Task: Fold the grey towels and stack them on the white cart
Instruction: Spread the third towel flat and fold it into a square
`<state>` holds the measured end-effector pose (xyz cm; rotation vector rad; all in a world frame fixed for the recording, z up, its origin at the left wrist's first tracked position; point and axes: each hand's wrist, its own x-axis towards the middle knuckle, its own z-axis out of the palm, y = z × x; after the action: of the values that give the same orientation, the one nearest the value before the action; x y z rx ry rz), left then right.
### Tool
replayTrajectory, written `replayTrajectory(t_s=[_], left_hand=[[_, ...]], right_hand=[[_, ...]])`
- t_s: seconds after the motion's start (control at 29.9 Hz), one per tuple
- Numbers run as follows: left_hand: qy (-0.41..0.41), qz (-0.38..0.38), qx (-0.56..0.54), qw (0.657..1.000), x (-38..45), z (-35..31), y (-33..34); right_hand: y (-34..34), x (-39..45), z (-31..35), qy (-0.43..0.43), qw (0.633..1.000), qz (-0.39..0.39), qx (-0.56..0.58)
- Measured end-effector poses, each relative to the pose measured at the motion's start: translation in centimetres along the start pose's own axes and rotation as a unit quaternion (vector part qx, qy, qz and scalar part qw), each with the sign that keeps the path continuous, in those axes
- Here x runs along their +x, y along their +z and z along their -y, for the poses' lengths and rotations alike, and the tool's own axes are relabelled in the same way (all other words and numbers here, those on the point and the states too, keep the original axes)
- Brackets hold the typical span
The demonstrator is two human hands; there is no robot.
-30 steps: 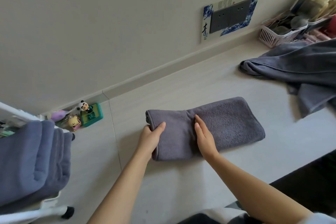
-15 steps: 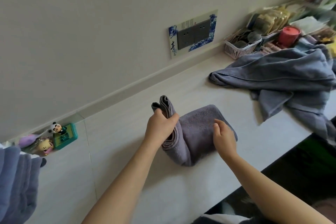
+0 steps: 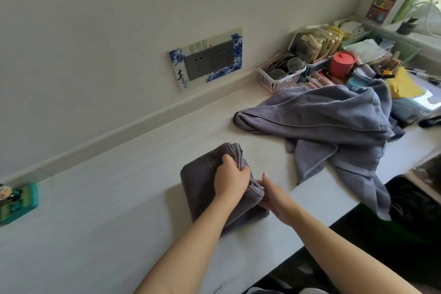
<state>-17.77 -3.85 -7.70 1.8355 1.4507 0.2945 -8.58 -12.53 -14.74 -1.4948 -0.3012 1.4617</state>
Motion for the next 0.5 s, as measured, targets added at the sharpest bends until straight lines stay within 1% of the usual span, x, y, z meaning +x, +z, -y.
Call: replayTrajectory(t_s=[0.1, 0.2, 0.23, 0.3, 0.33, 0.37, 0.4, 0.43, 0.47, 0.5], left_hand=[[-0.001, 0.022, 0.072, 0.997, 0.3, 0.1, 3.4], [0.001, 0.034, 0.071, 0.997, 0.5, 1.2, 4.9], [-0.012, 0.044, 0.042, 0.998, 0.6, 1.5, 4.7], [-0.022, 0.069, -0.052, 0.996, 0.7, 2.1, 4.1], [0.005, 0.068, -0.083, 0.994, 0.5, 2.4, 3.5], [0.063, 0.032, -0.069, 0.995, 0.2, 3.0, 2.9], [0.136, -0.032, -0.009, 0.990, 0.1, 4.1, 2.5], [0.192, -0.102, 0.089, 0.972, 0.2, 5.3, 2.3], [0.213, -0.140, 0.180, 0.950, 0.3, 6.3, 2.2], [0.199, -0.142, 0.247, 0.938, 0.3, 7.1, 2.1]], right_hand=[[-1.7, 0.6, -0.2, 0.007, 1.000, 0.025, 0.010], [-1.8, 0.8, 0.0, 0.006, 1.000, 0.022, -0.014], [-1.6, 0.7, 0.1, -0.003, 0.999, 0.017, -0.044], [-1.6, 0.8, 0.3, -0.033, 0.985, 0.015, -0.167], [-1.5, 0.9, 0.4, -0.050, 0.972, 0.012, -0.229], [-1.4, 0.9, 0.6, -0.060, 0.957, 0.012, -0.285], [-1.3, 1.0, 0.7, -0.071, 0.942, 0.016, -0.327], [-1.1, 1.2, 0.8, -0.082, 0.928, 0.017, -0.363], [-1.1, 1.3, 0.8, -0.096, 0.915, 0.010, -0.393], [-0.9, 1.3, 0.7, -0.115, 0.904, 0.001, -0.412]])
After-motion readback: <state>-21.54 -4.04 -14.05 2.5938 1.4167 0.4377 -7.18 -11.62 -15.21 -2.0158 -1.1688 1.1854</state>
